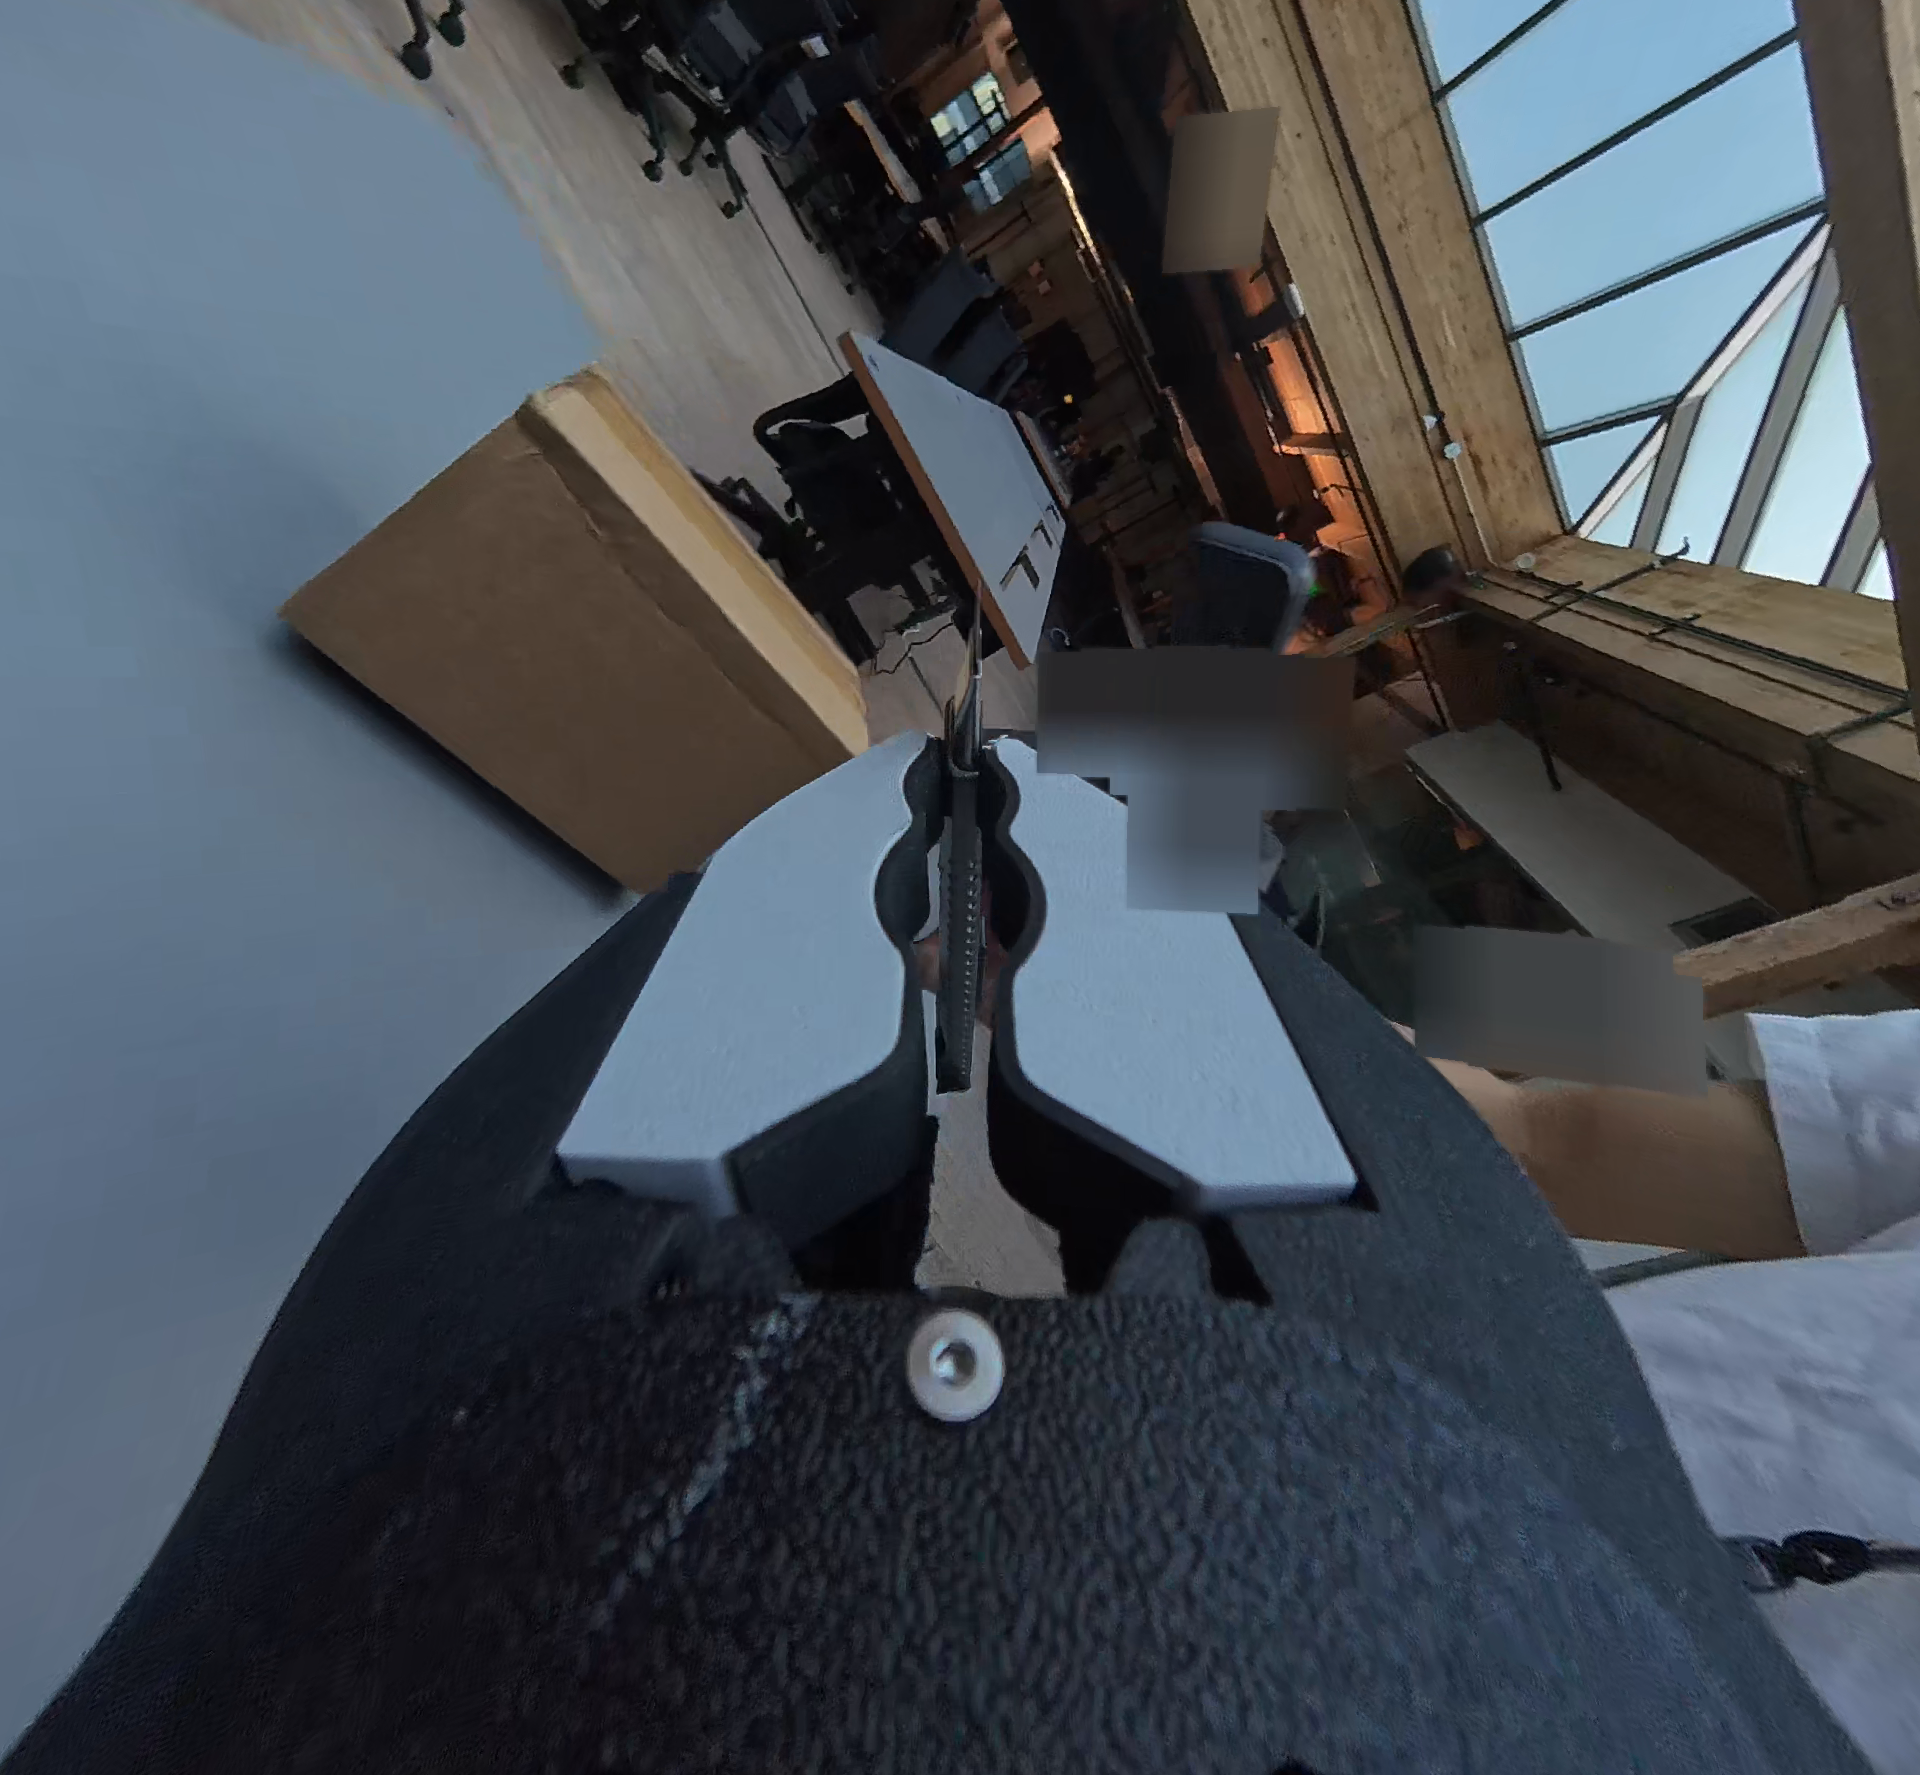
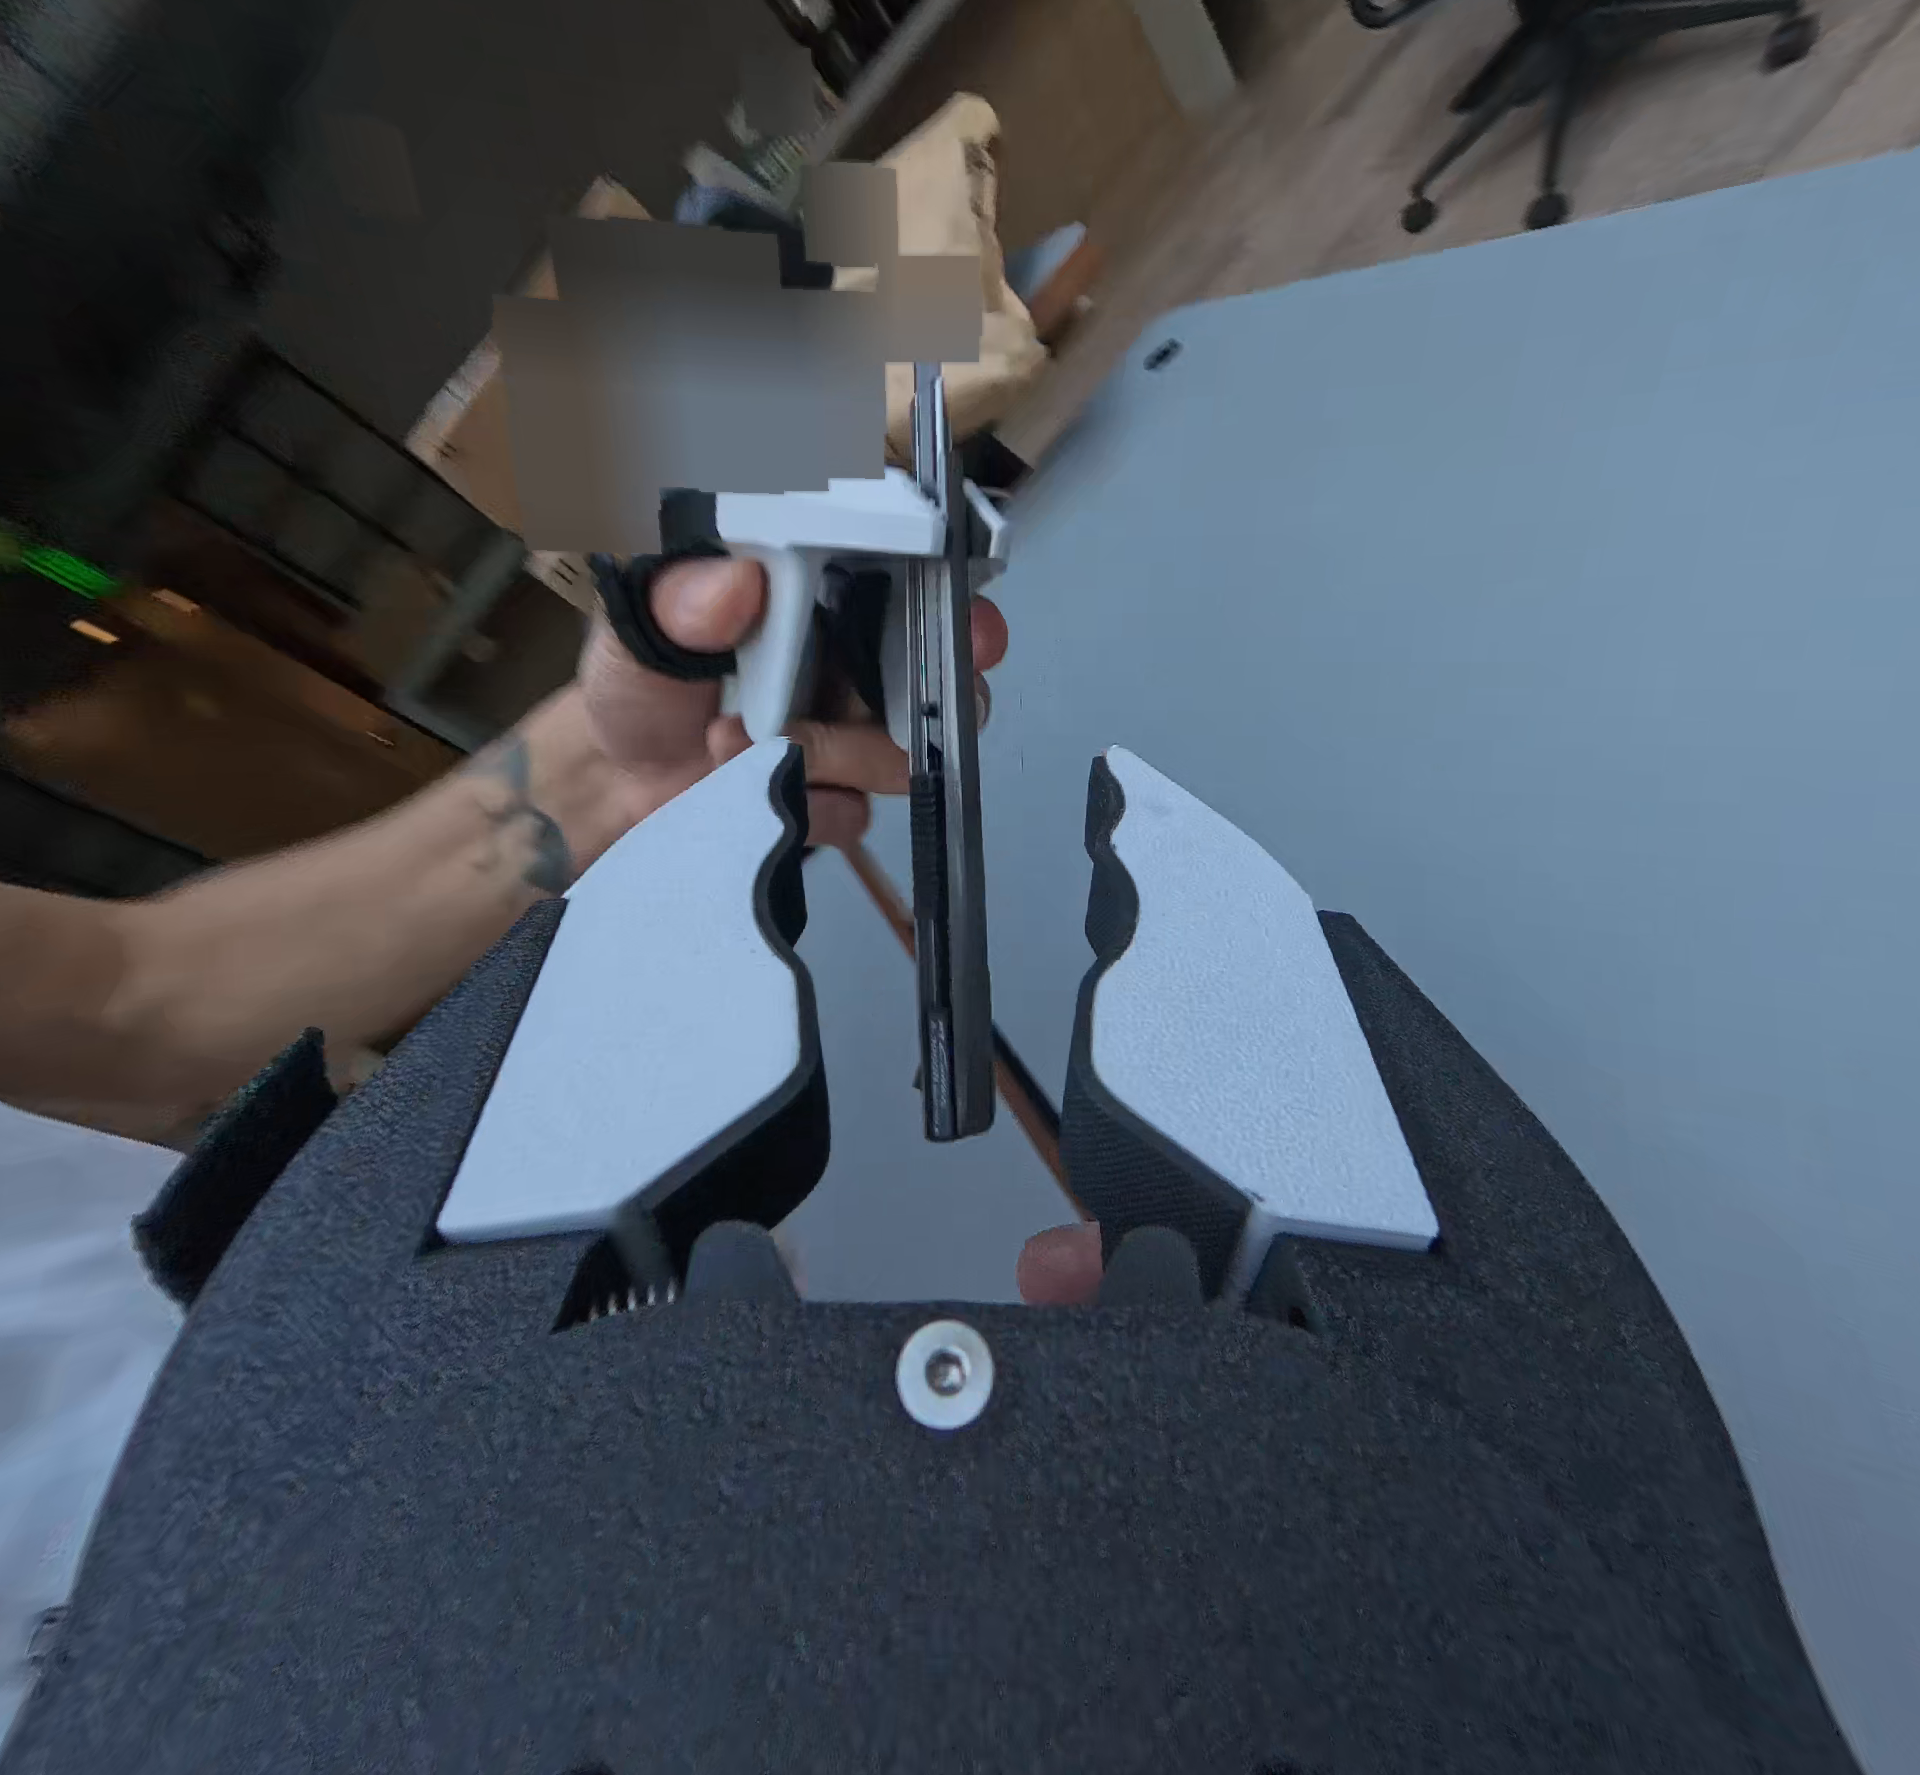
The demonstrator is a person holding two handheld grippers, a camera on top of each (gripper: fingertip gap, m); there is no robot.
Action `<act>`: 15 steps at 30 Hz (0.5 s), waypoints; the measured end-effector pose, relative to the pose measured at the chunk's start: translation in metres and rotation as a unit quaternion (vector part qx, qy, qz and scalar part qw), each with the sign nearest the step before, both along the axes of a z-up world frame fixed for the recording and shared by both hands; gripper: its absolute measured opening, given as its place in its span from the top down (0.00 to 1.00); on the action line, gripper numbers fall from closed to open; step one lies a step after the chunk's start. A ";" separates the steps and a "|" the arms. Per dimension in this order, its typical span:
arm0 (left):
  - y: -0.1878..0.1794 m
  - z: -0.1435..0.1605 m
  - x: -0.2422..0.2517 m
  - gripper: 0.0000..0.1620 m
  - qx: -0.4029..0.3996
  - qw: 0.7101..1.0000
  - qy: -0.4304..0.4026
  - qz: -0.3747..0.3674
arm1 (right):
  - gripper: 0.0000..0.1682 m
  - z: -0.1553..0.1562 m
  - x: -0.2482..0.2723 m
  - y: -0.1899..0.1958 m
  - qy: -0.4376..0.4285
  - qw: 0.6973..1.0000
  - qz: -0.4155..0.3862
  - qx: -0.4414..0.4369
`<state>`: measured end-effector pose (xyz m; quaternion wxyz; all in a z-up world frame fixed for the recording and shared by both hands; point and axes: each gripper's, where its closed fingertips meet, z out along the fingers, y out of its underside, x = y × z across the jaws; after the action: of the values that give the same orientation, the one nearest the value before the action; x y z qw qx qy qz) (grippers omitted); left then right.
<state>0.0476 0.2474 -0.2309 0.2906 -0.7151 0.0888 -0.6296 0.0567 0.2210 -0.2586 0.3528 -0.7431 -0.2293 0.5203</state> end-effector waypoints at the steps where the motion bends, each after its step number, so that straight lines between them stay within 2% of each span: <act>1: -0.001 0.011 0.002 0.97 0.011 1.000 -0.022 -0.004 | 0.72 0.014 0.003 0.002 0.070 0.997 0.007 -0.043; 3: -0.003 0.029 0.009 0.96 0.021 0.998 -0.059 -0.005 | 0.73 0.035 0.010 0.005 0.172 0.979 0.033 -0.101; 5: -0.002 0.039 0.017 0.96 0.035 0.996 -0.077 0.007 | 0.74 0.044 0.015 0.005 0.210 0.969 0.046 -0.118; 9: -0.006 0.051 0.036 0.97 0.050 0.992 -0.113 0.021 | 0.80 0.048 0.020 0.003 0.192 0.974 0.050 -0.109; 13: -0.013 0.046 0.061 0.96 0.062 0.994 -0.083 0.016 | 0.81 0.054 0.030 -0.001 0.180 0.977 0.053 -0.100; 15: -0.016 0.045 0.069 0.96 0.064 0.995 -0.077 0.015 | 0.85 0.054 0.035 -0.002 0.163 0.981 0.054 -0.089</act>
<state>0.1171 0.2315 -0.1854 0.3513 -0.6456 0.0959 -0.6712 0.0916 0.2190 -0.2045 0.2898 -0.6635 -0.1614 0.6706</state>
